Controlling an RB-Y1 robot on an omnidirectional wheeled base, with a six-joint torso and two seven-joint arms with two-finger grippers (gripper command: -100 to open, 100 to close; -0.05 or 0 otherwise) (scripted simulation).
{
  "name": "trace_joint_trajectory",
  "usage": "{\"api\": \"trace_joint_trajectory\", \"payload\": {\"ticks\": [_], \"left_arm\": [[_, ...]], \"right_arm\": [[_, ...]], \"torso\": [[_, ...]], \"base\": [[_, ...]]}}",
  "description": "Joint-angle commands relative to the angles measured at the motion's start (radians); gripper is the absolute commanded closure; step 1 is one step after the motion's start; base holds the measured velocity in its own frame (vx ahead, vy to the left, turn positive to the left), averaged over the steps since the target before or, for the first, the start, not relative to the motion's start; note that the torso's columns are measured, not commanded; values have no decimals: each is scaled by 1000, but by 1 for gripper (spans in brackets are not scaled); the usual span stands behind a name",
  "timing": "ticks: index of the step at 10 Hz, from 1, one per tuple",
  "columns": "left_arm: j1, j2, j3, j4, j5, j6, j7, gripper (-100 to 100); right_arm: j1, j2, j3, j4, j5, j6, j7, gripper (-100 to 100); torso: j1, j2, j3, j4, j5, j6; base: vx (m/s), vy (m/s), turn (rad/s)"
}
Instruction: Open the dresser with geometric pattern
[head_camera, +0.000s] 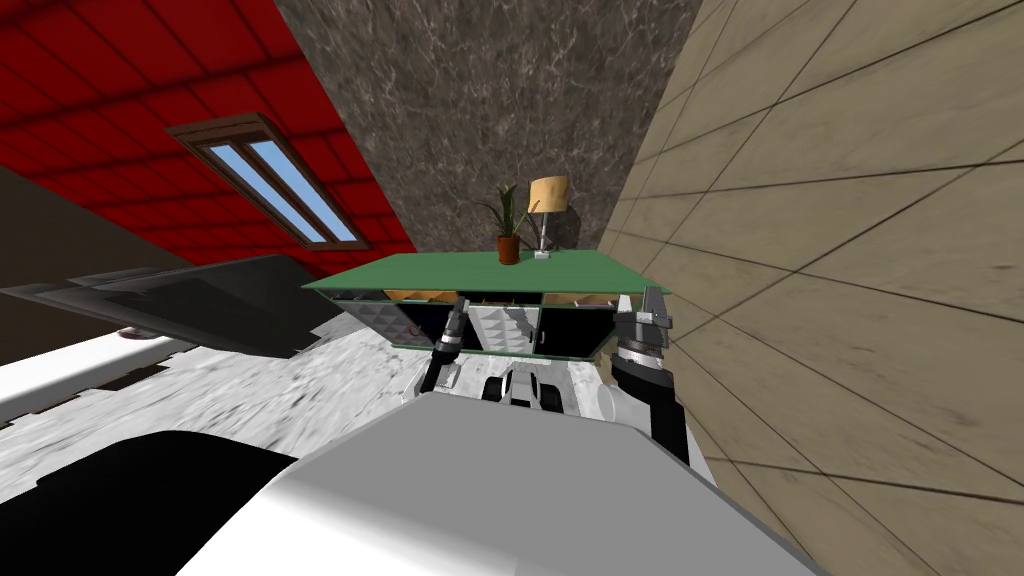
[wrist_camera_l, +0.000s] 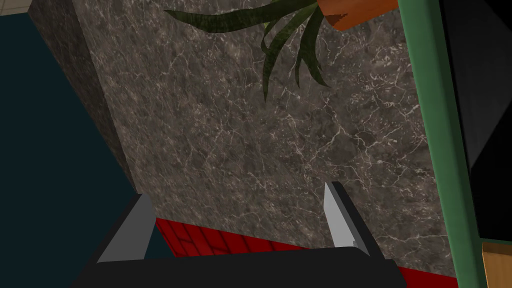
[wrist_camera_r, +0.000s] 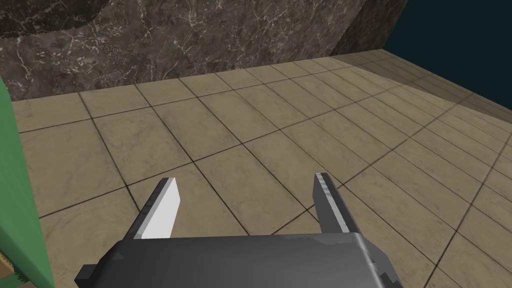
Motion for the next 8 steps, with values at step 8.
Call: {"api": "trace_joint_trajectory", "payload": {"ticks": [8], "left_arm": [[-78,16,22,255,3,-160,-5,-100]], "right_arm": [[0,0,0,0,0,0,0,0]], "torso": [[0,0,0,0,0,0]], "base": [[28,-9,8]]}}
